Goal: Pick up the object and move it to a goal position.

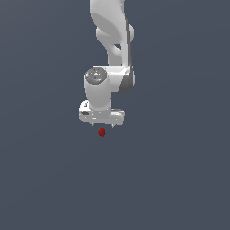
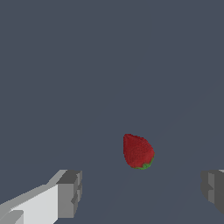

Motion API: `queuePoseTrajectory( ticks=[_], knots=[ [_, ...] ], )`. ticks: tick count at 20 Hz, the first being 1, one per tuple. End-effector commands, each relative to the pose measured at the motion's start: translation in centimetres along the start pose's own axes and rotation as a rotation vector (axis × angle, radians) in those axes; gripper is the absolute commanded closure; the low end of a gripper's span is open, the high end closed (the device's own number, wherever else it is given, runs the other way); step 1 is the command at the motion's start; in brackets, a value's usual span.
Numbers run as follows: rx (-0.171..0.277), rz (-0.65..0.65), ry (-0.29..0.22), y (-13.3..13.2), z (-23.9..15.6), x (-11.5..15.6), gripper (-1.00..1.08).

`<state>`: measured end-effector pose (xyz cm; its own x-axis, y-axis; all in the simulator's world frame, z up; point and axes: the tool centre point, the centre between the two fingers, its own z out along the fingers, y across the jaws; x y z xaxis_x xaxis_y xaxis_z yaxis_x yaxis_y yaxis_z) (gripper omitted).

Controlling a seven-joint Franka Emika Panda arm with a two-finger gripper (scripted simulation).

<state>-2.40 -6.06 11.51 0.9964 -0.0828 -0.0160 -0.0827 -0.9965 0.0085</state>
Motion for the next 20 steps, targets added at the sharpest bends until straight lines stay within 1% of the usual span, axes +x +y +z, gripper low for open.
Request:
queuePoseTrajectory(
  ticks=[1,9,15,20],
  knots=[
    [0.004,0.016,0.005,0.6,1.5,-0.4,-0.92],
    [0.009,0.045,0.015,1.7,4.1,-1.2,-0.92],
    [0.009,0.046,0.014,1.8,4.3,-1.3,-0.92],
    [0.009,0.046,0.015,1.7,5.8,-1.3,-0.92]
  ],
)
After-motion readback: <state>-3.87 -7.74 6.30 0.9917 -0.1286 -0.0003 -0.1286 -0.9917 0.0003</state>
